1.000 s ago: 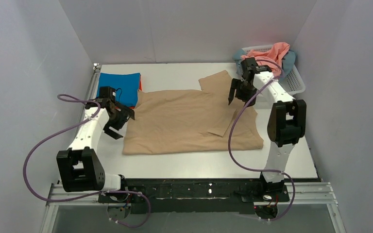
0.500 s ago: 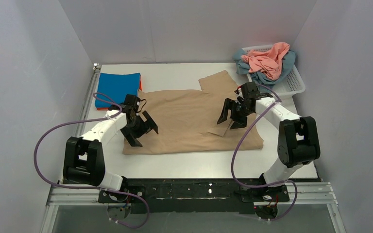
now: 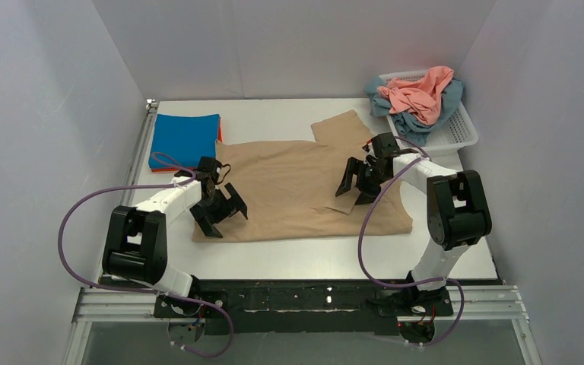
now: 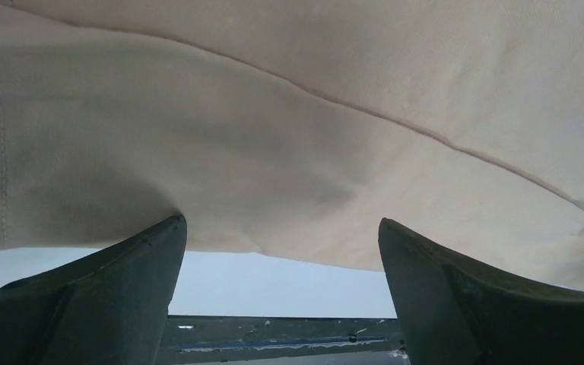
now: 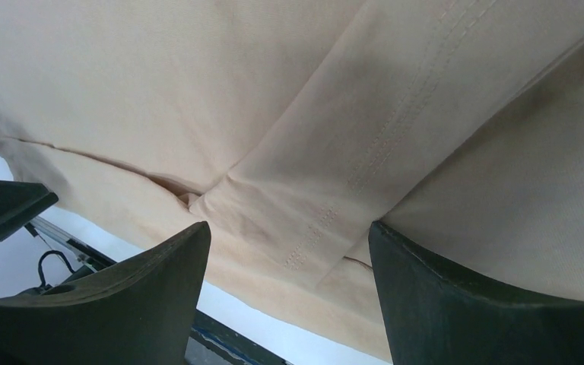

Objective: Fold and stack the t-shirts
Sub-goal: Fold the flattened tshirt in 1/3 of the way

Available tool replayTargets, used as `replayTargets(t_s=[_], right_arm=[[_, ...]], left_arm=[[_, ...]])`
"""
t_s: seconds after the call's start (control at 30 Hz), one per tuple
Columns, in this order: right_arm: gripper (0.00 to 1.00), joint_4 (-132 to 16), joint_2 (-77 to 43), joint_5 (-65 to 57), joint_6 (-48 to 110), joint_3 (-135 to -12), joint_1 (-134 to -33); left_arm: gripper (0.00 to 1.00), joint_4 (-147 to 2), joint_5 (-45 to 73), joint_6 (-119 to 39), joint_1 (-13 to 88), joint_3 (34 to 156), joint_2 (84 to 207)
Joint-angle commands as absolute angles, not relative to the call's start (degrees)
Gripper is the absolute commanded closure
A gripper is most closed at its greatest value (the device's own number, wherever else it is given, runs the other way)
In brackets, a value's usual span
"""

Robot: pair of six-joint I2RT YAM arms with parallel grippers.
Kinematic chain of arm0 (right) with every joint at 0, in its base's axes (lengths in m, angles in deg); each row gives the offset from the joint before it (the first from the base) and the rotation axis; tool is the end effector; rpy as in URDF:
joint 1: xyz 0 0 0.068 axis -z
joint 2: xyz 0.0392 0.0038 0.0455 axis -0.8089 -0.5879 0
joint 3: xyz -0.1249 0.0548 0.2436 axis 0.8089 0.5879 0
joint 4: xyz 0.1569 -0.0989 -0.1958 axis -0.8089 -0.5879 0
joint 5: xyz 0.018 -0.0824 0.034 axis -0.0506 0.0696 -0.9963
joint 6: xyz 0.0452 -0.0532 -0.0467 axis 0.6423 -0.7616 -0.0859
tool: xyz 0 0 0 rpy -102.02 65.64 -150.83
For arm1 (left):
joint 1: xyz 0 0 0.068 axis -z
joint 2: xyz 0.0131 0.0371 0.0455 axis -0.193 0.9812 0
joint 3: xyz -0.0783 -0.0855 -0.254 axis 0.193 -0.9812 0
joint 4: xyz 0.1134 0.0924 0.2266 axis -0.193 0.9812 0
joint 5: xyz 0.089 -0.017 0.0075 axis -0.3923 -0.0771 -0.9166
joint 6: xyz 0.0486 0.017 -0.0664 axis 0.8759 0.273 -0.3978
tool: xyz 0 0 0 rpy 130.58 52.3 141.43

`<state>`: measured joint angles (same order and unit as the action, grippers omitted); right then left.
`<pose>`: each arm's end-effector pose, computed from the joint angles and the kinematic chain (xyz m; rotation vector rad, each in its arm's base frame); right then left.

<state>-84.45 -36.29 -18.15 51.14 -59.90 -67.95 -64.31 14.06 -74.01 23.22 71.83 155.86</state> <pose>0.3463 0.1148 0.1395 0.1974 2.7876 0.7241 0.3371 -0.0832 0.1779 -0.6323 2.3318 -0.6617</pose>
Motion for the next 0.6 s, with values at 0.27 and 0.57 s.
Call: replayTargets(t_s=[0.27, 0.57], right_arm=[[0.16, -74.17, -38.22, -21.4, 57.31, -60.46, -69.37], [0.16, -67.16, -49.39, -22.66, 69.18, -84.26, -73.4]], left_arm=[[0.02, -58.29, 12.91, -72.87, 23.08, 70.12, 157.0], [0.02, -55.77, 10.84, -72.66, 23.04, 70.36, 152.88]])
